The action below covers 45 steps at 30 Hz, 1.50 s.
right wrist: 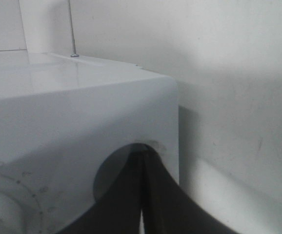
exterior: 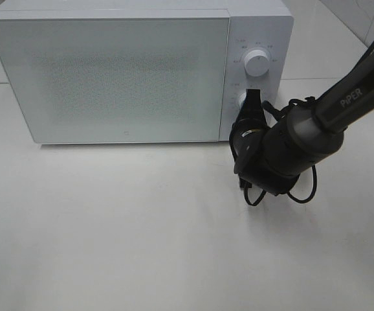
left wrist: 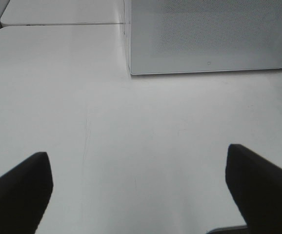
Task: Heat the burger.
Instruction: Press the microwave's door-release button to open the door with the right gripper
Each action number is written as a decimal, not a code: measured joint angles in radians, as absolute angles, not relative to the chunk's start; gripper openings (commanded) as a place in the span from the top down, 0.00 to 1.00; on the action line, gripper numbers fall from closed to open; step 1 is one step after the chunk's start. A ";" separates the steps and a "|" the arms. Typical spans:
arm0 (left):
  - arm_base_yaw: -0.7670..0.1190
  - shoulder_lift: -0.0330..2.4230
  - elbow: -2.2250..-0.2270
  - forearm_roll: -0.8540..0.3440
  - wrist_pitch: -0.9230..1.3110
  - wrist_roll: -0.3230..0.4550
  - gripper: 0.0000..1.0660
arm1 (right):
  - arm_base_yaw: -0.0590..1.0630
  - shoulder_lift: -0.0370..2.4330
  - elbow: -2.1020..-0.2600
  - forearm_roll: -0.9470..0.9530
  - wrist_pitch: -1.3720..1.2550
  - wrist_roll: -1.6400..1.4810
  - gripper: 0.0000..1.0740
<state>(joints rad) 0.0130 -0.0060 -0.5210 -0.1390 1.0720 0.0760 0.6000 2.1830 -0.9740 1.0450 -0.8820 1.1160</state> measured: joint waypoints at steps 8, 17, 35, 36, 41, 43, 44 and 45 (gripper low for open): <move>0.013 -0.006 -0.521 -0.139 1.072 0.076 0.17 | 0.615 2.211 -1.013 1.104 -0.922 1.112 1.00; 0.013 -0.006 -0.521 -0.139 1.072 0.076 0.17 | 0.617 2.212 -1.019 1.120 -0.927 1.108 1.00; 0.013 -0.006 -0.521 -0.139 1.072 0.076 0.17 | 0.618 2.173 -0.977 1.077 -0.920 1.091 1.00; 0.013 -0.006 -0.521 -0.139 1.072 0.076 0.17 | 0.618 2.167 -0.972 1.072 -0.918 1.091 1.00; 0.013 -0.006 -0.521 -0.139 1.072 0.076 0.17 | 0.617 2.121 -0.934 1.045 -0.863 1.057 1.00; 0.013 -0.006 -0.521 -0.139 1.072 0.076 0.17 | 0.617 2.112 -0.926 1.038 -0.845 1.047 1.00; 0.013 -0.006 -0.521 -0.139 1.072 0.076 0.17 | 0.617 2.094 -0.912 1.015 -0.819 1.026 1.00; 0.013 -0.006 -0.521 -0.139 1.072 0.076 0.17 | 0.617 2.072 -0.898 0.995 -0.792 1.000 1.00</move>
